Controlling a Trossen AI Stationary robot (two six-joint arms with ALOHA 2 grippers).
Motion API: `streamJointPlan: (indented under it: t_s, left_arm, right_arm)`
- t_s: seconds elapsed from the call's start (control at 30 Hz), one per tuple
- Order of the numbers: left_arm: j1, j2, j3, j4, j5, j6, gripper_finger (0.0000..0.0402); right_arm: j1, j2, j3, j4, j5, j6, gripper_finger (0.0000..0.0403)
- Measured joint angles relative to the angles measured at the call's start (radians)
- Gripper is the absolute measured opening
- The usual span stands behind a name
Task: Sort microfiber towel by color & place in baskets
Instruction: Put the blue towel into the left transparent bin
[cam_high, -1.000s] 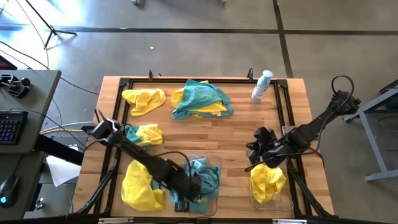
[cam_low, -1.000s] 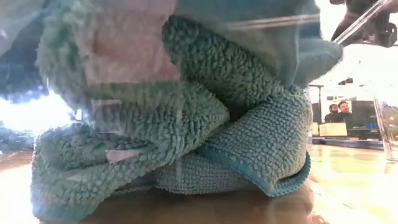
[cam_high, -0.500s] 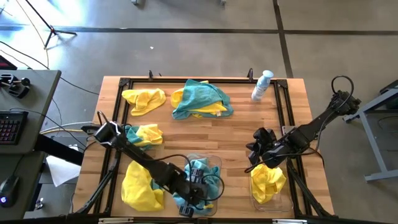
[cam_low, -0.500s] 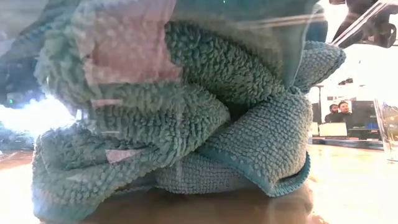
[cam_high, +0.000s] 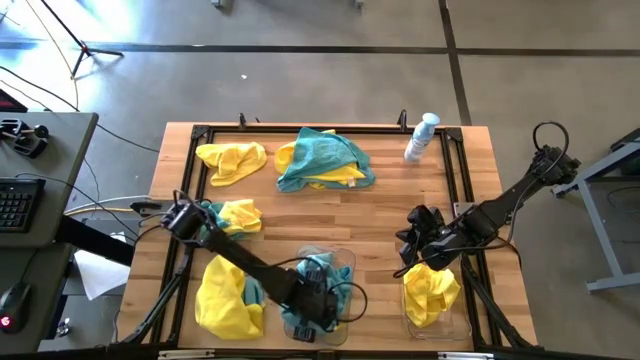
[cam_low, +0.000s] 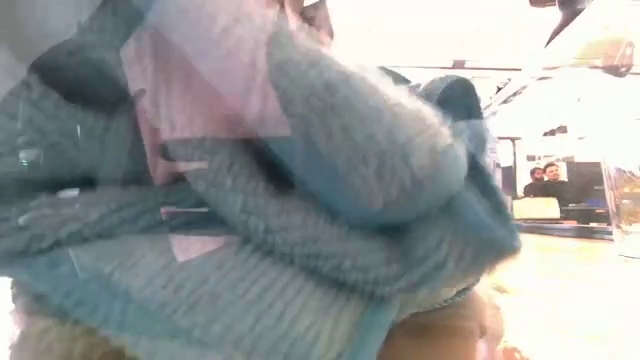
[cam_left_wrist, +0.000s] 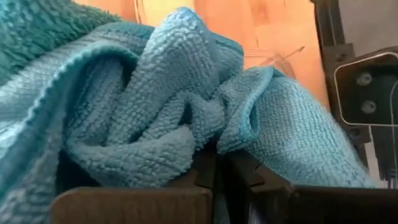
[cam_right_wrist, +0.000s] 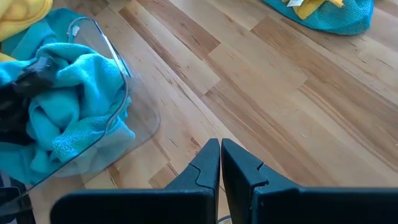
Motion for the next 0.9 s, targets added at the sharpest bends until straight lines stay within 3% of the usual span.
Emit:
streamJointPlan:
  t_s: [0.3, 0.7, 0.9]
  left_arm:
    - [0.009, 0.007, 0.000, 0.014, 0.031, -0.037, 0.0018]
    - [0.014, 0.007, 0.000, 0.015, 0.033, -0.061, 0.0097]
    - [0.016, -0.018, -0.001, 0.006, 0.048, -0.064, 0.0110]
  right_arm:
    - [0.000, 0.000, 0.000, 0.001, 0.000, 0.004, 0.0011]
    - [0.000, 0.000, 0.000, 0.006, 0.000, 0.009, 0.0011]
    - [0.000, 0.000, 0.000, 0.007, 0.000, 0.009, 0.0011]
